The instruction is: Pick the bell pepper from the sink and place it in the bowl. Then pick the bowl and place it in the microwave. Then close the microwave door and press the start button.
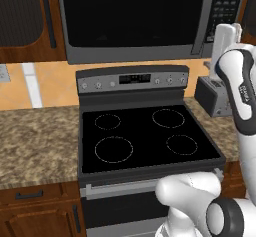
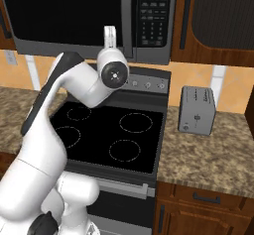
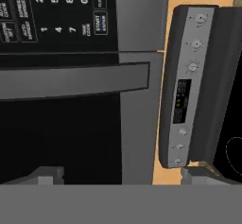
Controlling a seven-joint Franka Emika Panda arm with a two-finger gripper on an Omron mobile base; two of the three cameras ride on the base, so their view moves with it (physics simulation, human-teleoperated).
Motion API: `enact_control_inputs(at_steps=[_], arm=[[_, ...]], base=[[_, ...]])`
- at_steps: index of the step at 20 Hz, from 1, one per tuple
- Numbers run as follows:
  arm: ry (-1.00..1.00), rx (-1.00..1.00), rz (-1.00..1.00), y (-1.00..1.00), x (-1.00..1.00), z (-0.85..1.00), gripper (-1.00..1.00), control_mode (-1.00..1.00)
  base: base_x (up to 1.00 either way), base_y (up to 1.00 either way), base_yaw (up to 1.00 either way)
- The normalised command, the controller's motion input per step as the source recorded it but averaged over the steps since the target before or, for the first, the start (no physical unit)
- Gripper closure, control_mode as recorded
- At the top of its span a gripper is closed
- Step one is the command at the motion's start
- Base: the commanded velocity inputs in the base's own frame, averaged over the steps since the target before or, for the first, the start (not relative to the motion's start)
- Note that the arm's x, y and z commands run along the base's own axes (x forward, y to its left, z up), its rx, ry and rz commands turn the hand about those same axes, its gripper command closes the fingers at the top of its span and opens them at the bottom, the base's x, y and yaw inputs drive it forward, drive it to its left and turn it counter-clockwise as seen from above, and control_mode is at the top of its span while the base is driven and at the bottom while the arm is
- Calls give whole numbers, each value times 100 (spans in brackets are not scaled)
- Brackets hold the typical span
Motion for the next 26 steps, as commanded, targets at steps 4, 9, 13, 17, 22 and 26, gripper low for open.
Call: enact_control_inputs(at_steps=[4,9,13,17,22,26], arm=[[4,4,0,-91,0,0,-100,-100],[3,4,0,-54,18,-2,-100,-100],[1,1,0,-3,39,-10,-100,-100],[4,0,0,0,34,-17,-100,-100],[3,0,0,0,23,-16,-100,-100],[4,0,0,0,28,-9,-100,-100]], base=[[0,0,0],[0,0,0],[0,0,0],[0,0,0],[0,0,0],[0,0,0]])
